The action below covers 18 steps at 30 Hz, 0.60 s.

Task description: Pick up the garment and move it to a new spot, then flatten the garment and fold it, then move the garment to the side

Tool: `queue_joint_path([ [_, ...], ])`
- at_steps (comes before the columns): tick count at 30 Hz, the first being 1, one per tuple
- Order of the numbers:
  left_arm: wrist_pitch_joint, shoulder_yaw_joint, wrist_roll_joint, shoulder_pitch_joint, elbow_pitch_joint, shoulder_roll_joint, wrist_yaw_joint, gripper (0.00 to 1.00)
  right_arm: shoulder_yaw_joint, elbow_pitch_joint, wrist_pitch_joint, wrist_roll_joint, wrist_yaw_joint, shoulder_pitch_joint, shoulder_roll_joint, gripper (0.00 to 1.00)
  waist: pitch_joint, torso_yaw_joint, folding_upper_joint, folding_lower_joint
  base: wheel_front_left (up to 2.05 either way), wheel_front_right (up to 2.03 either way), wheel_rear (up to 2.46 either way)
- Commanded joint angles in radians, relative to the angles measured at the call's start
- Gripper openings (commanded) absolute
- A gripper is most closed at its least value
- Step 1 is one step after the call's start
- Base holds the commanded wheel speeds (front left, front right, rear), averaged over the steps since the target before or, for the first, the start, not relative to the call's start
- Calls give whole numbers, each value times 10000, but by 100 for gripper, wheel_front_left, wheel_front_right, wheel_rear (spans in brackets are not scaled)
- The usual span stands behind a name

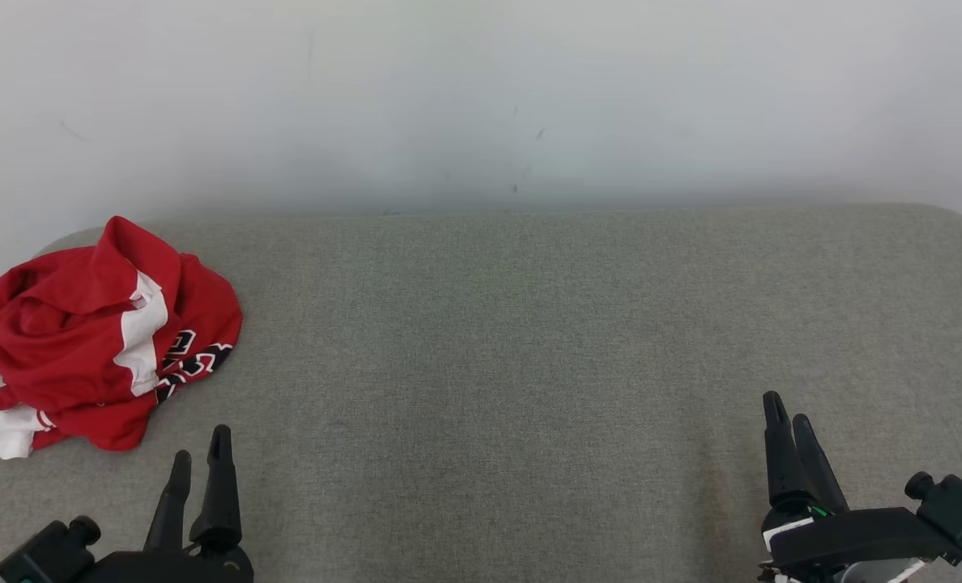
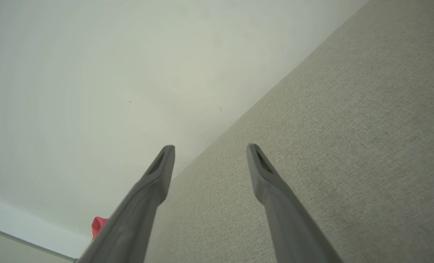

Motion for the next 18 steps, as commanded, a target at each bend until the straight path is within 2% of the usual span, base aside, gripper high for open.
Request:
queue_joint_path([
  [1, -98, -34, 428, -38, -196, 96, 46, 100, 53, -165, -94, -450, -8, -111, -37, 100, 2, 0, 0, 0, 0, 0, 0],
  [6, -256, -166, 1205, 5, -261, 145, 166, 100, 179, -252, -249, -1496, -9, -80, -38, 100, 14, 11, 0, 0, 0, 0, 0],
  [18, -626, -331, 2696, 39, -412, 262, 390, 100, 385, -303, -627, -3180, -11, -75, -41, 100, 50, 43, 0, 0, 0, 0, 0],
])
